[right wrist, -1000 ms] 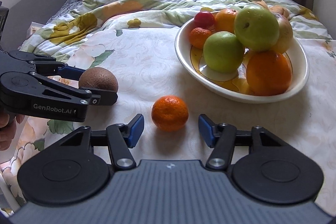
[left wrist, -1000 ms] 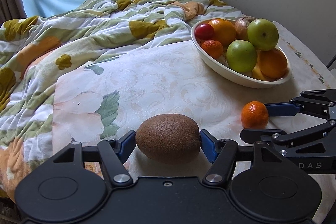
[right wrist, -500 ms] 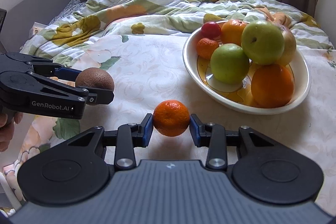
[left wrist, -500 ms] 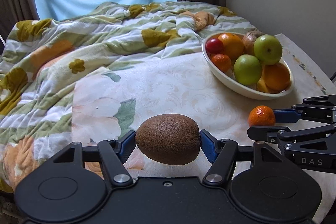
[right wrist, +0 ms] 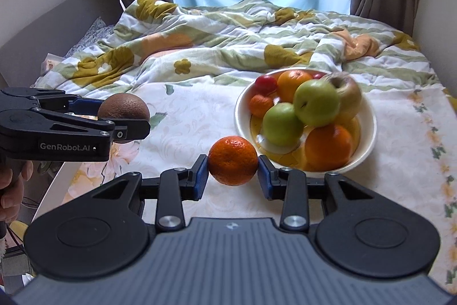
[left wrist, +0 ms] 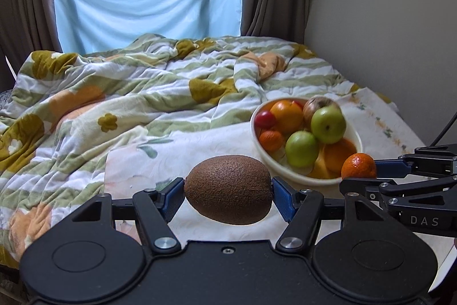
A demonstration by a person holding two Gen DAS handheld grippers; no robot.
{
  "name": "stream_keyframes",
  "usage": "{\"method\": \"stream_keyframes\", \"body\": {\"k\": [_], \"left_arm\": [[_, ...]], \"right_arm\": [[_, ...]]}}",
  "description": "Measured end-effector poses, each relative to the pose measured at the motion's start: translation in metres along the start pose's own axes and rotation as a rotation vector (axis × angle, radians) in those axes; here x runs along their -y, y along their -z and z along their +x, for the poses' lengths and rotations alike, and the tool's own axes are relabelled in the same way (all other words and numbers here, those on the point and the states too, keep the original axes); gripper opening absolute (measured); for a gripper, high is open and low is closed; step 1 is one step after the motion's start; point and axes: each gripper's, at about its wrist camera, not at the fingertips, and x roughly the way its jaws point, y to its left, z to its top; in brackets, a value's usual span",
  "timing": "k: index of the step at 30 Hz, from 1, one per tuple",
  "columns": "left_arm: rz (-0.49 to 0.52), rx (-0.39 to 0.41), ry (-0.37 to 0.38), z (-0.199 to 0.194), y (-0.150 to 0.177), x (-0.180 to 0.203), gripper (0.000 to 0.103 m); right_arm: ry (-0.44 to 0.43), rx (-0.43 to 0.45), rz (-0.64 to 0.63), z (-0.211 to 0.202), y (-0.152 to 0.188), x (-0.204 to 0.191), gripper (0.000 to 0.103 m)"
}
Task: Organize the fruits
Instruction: 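Carry the kiwi and tangerine to the white bowl and lower them in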
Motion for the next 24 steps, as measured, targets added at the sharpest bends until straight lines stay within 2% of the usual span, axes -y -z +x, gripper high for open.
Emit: {"method": "stream_keyframes", "body": {"k": [7,11,18,24], "left_arm": [[-0.034,0.032,-0.022,-0.009,-0.026,0.031,0.070],[-0.057,0.042,-0.035,-0.007,-0.040,0.050,0.070],[-0.104,0.039,-0.047,0.022,-0.064,0.076,0.070],[-0.166,0.021,-0.060,0.057,-0.079,0.084,0.070]], "right_arm": [[0.032,0.012,0.001,-0.023,-0.020,0.030,0.052],[0.019,0.015,0.003,-0.030,-0.032,0.055,0.052],[0.008,0.029,-0.041,-0.033,-0.051,0.103,0.052],[-0.007,0.021,-0.046,-0.023,-0.060,0.139,0.052]]}}
